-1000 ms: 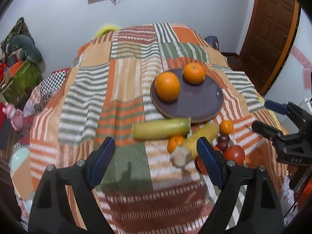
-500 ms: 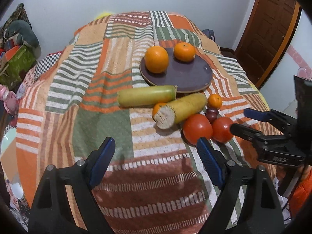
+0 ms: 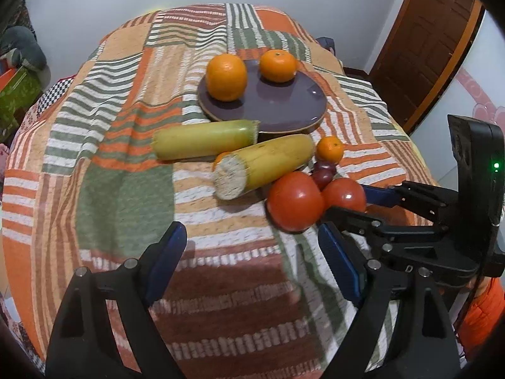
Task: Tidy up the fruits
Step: 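Close the right tool on a red tomato while the left tool grasps another tomato, then lower the right tool's tomato onto the plate while the left tool releases its tomato there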
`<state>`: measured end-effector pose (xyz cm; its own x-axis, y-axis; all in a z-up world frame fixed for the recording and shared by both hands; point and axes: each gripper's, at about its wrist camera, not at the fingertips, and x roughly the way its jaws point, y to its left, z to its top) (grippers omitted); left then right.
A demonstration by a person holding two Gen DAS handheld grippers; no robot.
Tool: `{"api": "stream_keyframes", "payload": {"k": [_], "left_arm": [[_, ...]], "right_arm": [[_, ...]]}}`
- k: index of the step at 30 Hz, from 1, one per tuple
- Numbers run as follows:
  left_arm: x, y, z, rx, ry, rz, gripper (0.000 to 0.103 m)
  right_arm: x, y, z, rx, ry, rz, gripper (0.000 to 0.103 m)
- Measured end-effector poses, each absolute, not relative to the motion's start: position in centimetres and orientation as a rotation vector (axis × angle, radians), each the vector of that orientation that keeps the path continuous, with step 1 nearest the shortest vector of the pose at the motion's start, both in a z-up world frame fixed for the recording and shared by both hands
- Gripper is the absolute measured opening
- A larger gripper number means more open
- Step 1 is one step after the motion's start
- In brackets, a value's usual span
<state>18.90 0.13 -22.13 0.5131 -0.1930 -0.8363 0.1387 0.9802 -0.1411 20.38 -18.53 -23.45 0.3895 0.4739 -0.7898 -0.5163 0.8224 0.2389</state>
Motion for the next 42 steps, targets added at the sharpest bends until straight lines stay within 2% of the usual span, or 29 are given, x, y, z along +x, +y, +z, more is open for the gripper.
{"api": "stream_keyframes", "payload": {"k": [5,9,13,20,26,35,42], "left_arm": [[19.7,-1.3,-22.4,-0.039,1.015,-0.221,0.086],[20.6,-2.3,-23.0,-0.02,1.027,-0.233,0.078],[21.3,-3.4,-23.6,-0.016,1.044,-0.242,0.076],[22.2,-5.0,-24.6,-0.004,1.064,-0.253,0.068],[22.7,-5.1,-25.0,0.016,1.062,-0.228,0.051],[21.4,-4.4,-23.9,-0.01,1.055,-0.257,0.05],[20.1,-3.8,-20.0,0.006,0.943,-0.23,0.05]], "right_arm": [[20.5,-19.9,-22.5,-0.032,0.953,0.594,0.044],[20.7,-21.8,-21.3,-0.025,0.91,0.547,0.044],[20.9,-23.1,-20.3,-0.032,0.872,0.506,0.044],[21.5,-23.8,-19.9,-0.013,0.86,0.489,0.044],[21.4,-23.9,-19.9,0.0,0.866,0.493,0.044],[21.2,-23.5,-19.3,-0.006,0.852,0.499,0.044],[21.1,-23.0,-18.3,-0.017,0.824,0.503,0.044]]}}
